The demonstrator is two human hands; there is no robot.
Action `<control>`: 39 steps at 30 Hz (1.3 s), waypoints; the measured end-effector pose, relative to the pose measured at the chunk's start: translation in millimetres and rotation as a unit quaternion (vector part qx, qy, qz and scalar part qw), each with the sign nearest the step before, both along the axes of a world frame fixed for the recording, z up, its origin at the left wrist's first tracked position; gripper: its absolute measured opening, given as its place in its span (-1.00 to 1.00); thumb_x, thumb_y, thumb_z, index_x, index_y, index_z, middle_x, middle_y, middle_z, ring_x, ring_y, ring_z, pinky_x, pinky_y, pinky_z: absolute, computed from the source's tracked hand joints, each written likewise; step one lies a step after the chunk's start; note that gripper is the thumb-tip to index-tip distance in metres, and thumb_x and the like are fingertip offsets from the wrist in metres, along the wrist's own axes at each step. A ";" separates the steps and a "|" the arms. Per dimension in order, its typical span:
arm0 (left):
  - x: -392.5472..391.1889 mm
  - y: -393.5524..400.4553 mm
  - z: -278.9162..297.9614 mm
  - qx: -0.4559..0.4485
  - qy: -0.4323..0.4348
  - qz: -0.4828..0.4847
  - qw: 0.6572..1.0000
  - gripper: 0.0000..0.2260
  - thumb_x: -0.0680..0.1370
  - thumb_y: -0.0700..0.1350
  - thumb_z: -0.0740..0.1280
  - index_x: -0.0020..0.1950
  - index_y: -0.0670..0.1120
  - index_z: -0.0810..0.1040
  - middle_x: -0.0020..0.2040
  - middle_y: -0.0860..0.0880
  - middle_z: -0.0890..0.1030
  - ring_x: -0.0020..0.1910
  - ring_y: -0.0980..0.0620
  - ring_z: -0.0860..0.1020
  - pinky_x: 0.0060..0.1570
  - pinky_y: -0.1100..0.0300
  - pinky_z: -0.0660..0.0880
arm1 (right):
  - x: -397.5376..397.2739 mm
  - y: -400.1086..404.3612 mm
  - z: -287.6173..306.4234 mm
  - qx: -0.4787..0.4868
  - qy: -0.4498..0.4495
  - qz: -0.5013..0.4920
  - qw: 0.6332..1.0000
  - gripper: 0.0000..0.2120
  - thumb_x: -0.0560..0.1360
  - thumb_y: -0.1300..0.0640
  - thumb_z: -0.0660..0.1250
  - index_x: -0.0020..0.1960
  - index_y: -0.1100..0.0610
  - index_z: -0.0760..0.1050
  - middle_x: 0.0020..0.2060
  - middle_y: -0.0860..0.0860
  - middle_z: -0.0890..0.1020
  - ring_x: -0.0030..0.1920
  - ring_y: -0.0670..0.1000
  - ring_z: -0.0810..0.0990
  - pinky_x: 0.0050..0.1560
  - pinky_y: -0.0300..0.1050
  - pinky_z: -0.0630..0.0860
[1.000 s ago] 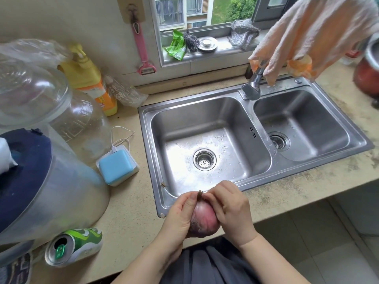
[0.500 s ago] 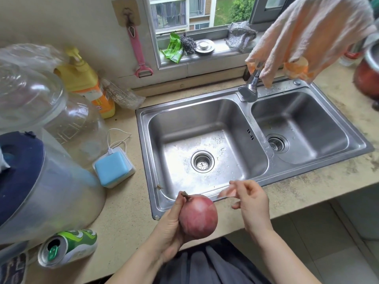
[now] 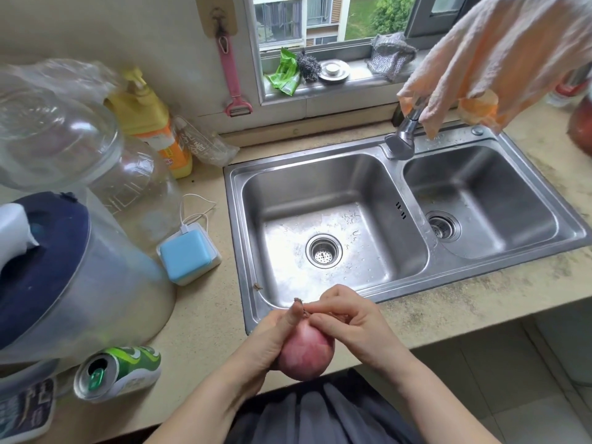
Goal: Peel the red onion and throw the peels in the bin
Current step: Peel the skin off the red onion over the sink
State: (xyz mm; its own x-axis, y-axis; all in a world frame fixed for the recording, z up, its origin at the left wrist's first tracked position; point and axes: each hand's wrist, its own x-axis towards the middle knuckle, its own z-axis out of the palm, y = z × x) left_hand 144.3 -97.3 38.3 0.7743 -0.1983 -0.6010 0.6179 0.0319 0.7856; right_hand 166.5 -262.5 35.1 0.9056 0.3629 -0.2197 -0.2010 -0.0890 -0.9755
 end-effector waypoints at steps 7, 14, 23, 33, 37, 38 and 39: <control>0.9 12.8 -2.3 0.019 0.045 0.010 0.999 -0.38 0.33 0.46 0.18 0.04 0.02 0.67 0.01 -0.05 0.73 0.02 0.01 0.68 0.00 0.14 0.59 | 4.3 7.8 9.7 -0.110 -0.079 0.015 0.991 -0.82 0.39 0.29 0.44 -0.14 0.03 0.70 -0.28 -0.02 0.61 -0.31 -0.18 0.54 -0.25 -0.38 0.40; -2.7 12.7 -8.0 0.037 0.013 0.059 0.998 -0.38 0.33 0.41 0.19 0.01 -0.07 0.66 -0.04 -0.07 0.74 -0.01 -0.01 0.68 0.01 0.15 0.54 | 1.6 14.2 16.6 -0.080 -0.003 0.008 0.997 -0.70 0.38 0.36 0.43 -0.28 -0.05 0.66 -0.39 -0.11 0.62 -0.56 -0.17 0.48 -0.50 -0.32 0.39; -3.8 12.5 -14.6 0.118 -0.016 0.081 0.990 -0.31 0.31 0.41 0.17 -0.04 -0.19 0.61 -0.02 -0.23 0.69 0.02 -0.17 0.64 0.13 -0.06 0.50 | 1.6 14.9 11.2 -0.086 0.008 0.019 0.996 -0.72 0.36 0.37 0.42 -0.37 0.02 0.59 -0.41 0.01 0.56 -0.60 -0.04 0.48 -0.55 -0.22 0.37; -6.7 10.2 -19.1 0.114 -0.030 0.075 0.990 -0.34 0.32 0.38 0.18 -0.10 -0.22 0.59 -0.14 -0.14 0.67 -0.13 -0.04 0.59 -0.02 0.06 0.49 | -5.3 19.8 0.4 -0.153 -0.094 -0.016 0.984 -0.76 0.31 0.36 0.39 -0.38 0.03 0.56 -0.43 -0.03 0.53 -0.47 -0.11 0.47 -0.42 -0.24 0.38; -3.0 11.8 -17.6 0.089 -0.002 0.078 0.993 -0.33 0.35 0.36 0.17 -0.03 -0.23 0.63 -0.01 -0.25 0.69 -0.01 -0.14 0.66 0.07 0.03 0.53 | -2.8 10.9 7.3 -0.056 -0.006 0.001 0.998 -0.78 0.37 0.42 0.41 -0.27 0.12 0.67 -0.33 0.19 0.57 -0.56 0.05 0.45 -0.55 -0.18 0.36; -2.2 12.3 -17.0 0.089 -0.002 0.078 0.993 -0.32 0.34 0.36 0.17 -0.03 -0.25 0.62 -0.01 -0.27 0.69 -0.03 -0.15 0.66 0.06 0.03 0.52 | -2.3 11.2 7.7 -0.055 0.003 0.001 0.998 -0.79 0.37 0.43 0.41 -0.27 0.14 0.66 -0.33 0.21 0.56 -0.56 0.06 0.45 -0.56 -0.17 0.35; -1.4 12.7 -16.2 0.093 -0.005 0.075 0.993 -0.29 0.34 0.36 0.17 -0.03 -0.29 0.60 0.00 -0.30 0.67 -0.07 -0.15 0.65 0.05 0.02 0.52 | -1.2 11.6 7.8 -0.055 0.013 0.000 0.998 -0.82 0.37 0.44 0.41 -0.28 0.19 0.65 -0.35 0.22 0.55 -0.57 0.06 0.44 -0.56 -0.18 0.33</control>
State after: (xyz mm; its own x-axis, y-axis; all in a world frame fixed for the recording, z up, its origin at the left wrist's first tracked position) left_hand 142.9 -84.6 22.1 0.7931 0.0335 -0.6081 0.6089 -0.0225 0.7929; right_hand 165.2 -250.9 43.0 0.8986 0.3360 -0.2821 -0.2267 -0.1948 -0.9543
